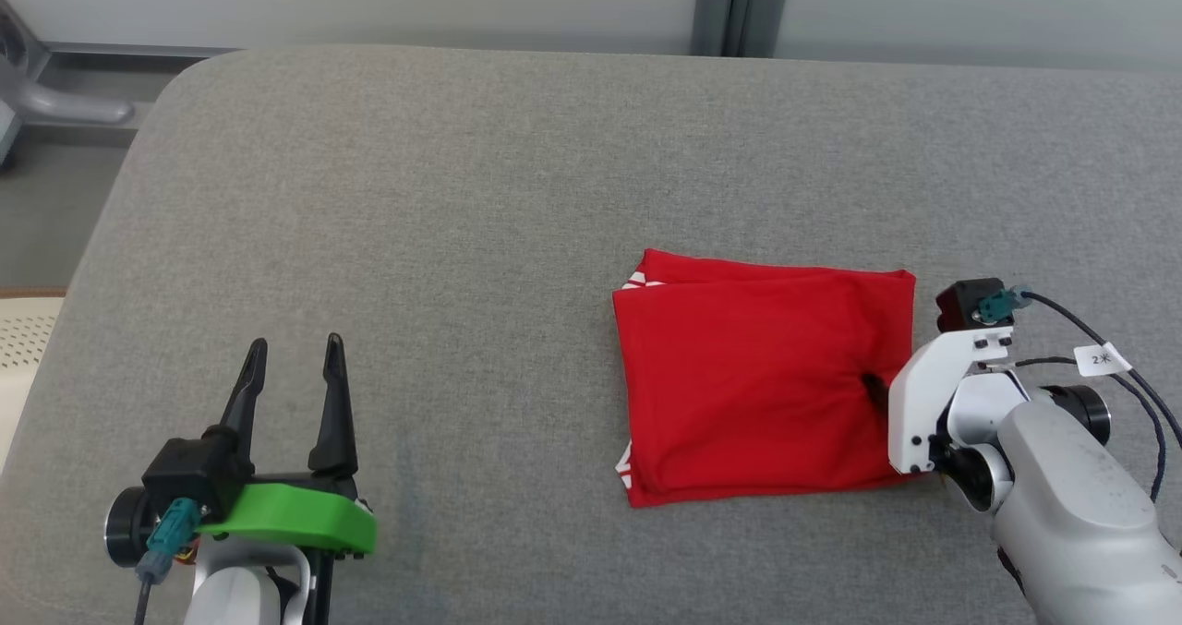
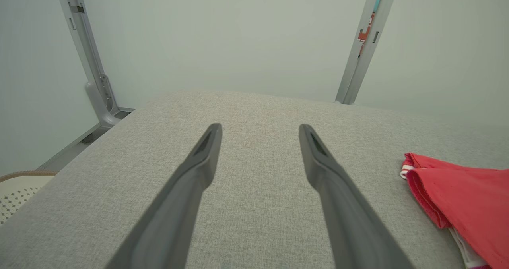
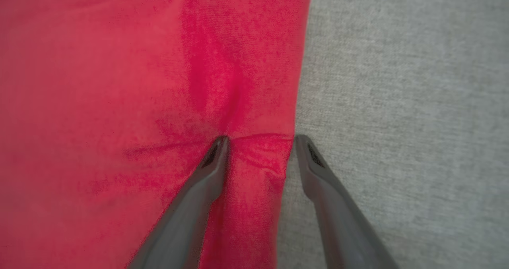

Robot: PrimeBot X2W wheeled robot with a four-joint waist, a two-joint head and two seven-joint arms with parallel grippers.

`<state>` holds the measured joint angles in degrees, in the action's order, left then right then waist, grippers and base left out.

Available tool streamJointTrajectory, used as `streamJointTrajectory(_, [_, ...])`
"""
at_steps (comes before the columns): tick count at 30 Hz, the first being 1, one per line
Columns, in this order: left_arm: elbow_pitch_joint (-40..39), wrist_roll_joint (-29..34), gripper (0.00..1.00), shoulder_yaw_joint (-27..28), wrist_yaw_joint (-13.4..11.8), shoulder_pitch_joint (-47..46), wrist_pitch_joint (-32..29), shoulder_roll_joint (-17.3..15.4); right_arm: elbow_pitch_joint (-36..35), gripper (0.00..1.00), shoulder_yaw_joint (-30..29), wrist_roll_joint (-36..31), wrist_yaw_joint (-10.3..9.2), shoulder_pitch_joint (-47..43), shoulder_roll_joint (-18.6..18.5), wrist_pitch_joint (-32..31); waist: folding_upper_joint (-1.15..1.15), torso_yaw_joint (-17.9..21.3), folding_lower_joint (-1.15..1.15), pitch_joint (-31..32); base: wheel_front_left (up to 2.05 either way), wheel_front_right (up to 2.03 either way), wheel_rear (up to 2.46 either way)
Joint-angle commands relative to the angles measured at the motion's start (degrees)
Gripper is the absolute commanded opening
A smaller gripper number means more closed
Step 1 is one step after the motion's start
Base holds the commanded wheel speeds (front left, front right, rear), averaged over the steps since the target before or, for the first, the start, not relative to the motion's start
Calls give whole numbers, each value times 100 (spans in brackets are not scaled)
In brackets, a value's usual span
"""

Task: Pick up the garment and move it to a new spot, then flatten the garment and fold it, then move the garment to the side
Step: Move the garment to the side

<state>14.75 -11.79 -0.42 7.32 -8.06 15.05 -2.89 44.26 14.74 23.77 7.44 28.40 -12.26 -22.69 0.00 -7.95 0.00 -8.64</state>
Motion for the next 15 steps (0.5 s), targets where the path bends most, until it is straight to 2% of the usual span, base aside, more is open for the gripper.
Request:
streamJointTrajectory(1, [-26,21,100,-7,19,-97,12,-10,331,0,303,14,6,-291,94,-286,0,80,0,-3,0,0,0])
streamJointTrajectory(6, [-119,-3,100,45,19,-47,12,-15,-82,0,939,-21,-3,329,-401,-320,0,465,0,15,0,0,0])
streamJointTrajectory(11, [-260,-30,100,54,19,-11,12,-14,-872,0,1578,142,-3,1017,-1242,-698,0,1043,0,28,0,0,0])
streamJointTrajectory(15, [-333,-43,100,97,18,-68,12,-16,-1413,0,1681,340,-2,1399,-1977,-994,0,1499,0,-50,0,0,0])
